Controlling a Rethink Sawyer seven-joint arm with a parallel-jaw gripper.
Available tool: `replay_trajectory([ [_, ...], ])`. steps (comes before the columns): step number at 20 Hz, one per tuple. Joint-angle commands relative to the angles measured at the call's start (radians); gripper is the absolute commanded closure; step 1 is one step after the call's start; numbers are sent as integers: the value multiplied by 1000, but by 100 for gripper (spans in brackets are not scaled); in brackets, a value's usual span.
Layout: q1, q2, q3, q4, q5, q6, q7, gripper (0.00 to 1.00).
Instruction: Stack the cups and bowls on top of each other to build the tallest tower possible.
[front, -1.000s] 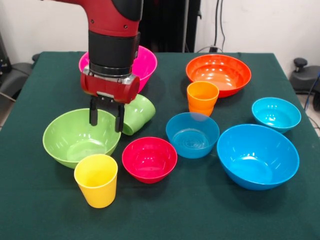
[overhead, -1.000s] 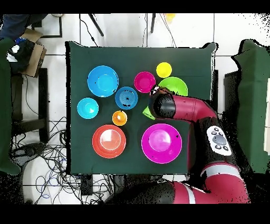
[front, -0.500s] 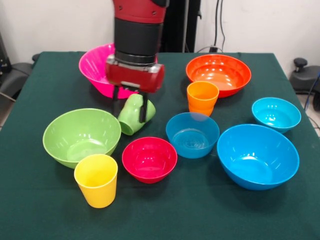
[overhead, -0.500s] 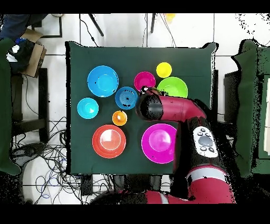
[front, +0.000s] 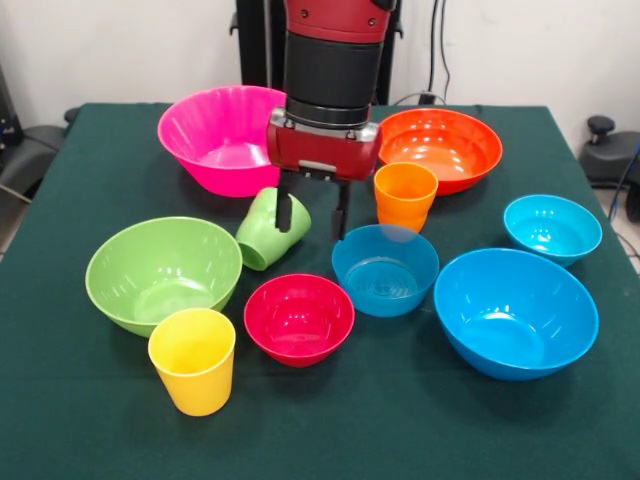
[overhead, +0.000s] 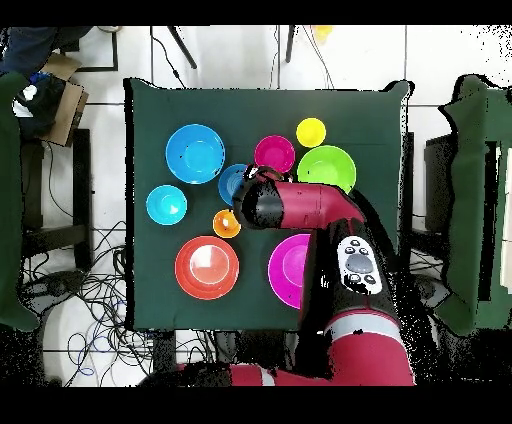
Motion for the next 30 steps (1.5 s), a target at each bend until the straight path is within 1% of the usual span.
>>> replay_trajectory([
  [1, -50, -3, 17, 18, -9, 122, 19, 0],
  [6, -40, -3, 18, 4, -3, 140, 29, 0],
  [9, -4, 24, 16, -20, 13, 132, 66, 0],
  [13, 37, 41, -13, -41, 22, 114, 98, 0],
  [20, 12, 46, -7, -69, 5, 131, 37, 0],
  [23, 6, 24, -14, -55, -3, 144, 25, 0],
  [27, -31, -9, -9, -56, -22, 184, -33, 0],
  [30, -65, -51, -6, -52, -40, 228, -89, 0],
])
